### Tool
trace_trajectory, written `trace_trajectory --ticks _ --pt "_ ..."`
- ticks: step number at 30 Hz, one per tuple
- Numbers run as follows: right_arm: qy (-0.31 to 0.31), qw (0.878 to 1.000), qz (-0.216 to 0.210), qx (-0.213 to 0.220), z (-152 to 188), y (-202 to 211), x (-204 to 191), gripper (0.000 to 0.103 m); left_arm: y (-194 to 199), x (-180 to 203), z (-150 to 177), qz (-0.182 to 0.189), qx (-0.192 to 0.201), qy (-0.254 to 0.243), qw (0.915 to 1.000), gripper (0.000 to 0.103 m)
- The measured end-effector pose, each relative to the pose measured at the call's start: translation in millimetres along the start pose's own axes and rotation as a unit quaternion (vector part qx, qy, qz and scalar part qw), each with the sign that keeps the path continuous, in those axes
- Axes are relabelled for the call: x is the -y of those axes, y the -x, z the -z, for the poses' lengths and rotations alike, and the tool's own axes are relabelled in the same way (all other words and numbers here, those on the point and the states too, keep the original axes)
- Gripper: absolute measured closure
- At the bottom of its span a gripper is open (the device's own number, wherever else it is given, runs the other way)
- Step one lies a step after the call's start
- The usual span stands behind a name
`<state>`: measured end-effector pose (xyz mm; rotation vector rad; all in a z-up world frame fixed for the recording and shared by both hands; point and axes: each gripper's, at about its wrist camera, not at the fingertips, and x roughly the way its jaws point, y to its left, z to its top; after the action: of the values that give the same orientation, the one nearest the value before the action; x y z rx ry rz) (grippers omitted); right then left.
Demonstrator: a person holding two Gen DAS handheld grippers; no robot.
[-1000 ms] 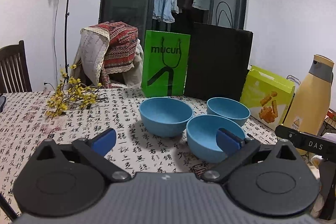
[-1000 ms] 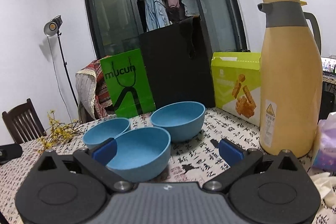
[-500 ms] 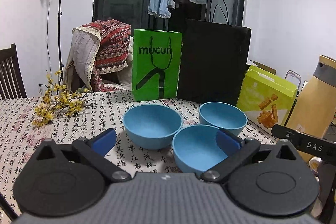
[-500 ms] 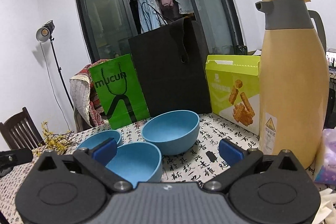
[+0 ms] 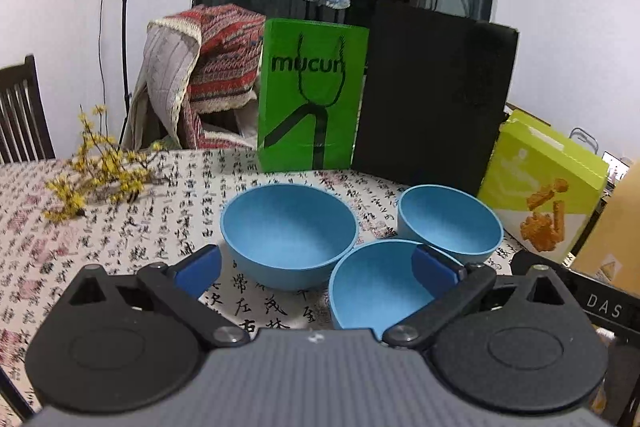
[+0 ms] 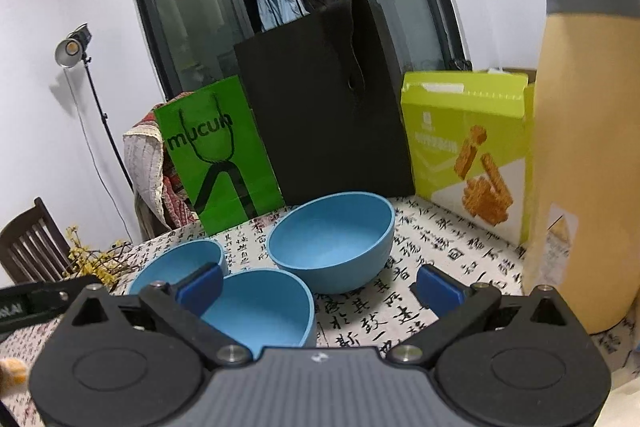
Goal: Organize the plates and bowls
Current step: 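Move both grippers down toward the rim of the nearest blue bowl, then close the left gripper on the blue bowl rim while the right gripper also closes on it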
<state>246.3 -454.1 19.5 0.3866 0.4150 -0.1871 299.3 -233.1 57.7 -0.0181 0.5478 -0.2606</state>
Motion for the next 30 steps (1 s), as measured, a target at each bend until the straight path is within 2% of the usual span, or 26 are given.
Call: trace_trajectory --ticks 10,14,16,20,22,24,26,28,30 --pt "-0.017 0.999 0.013 -0.044 13 -42 -5 0.009 -47 7 9 -0.037 -0.043 -0.001 0.9984 0.0" --pt "-0.018 0.998 0.021 -0.054 19 -53 -6 0.009 -65 8 17 -0.045 -0.064 0.004 0.9969 0.0" --pt "-0.016 0.998 0.024 -0.056 21 -57 -6 0.018 -71 8 21 -0.045 -0.075 0.006 0.9962 0.0" --pt "-0.013 0.998 0.027 -0.061 27 -64 -5 0.024 -76 11 24 -0.045 -0.082 0.004 0.9956 0.005" --pt "-0.011 0.998 0.024 -0.063 30 -66 -5 0.033 -77 12 25 -0.045 -0.082 0.004 0.9956 0.007" --pt "-0.007 0.998 0.022 -0.065 32 -68 -5 0.036 -78 14 26 -0.044 -0.083 0.001 0.9956 0.013" --pt "-0.003 0.997 0.027 -0.066 35 -70 -7 0.044 -80 15 27 -0.04 -0.088 -0.002 0.9953 0.025" --pt "0.003 0.997 0.028 -0.067 36 -71 -9 0.055 -82 16 28 -0.036 -0.092 -0.003 0.9951 0.029" --pt "0.004 0.997 0.026 -0.068 37 -71 -10 0.058 -82 17 29 -0.036 -0.093 -0.006 0.995 0.029"
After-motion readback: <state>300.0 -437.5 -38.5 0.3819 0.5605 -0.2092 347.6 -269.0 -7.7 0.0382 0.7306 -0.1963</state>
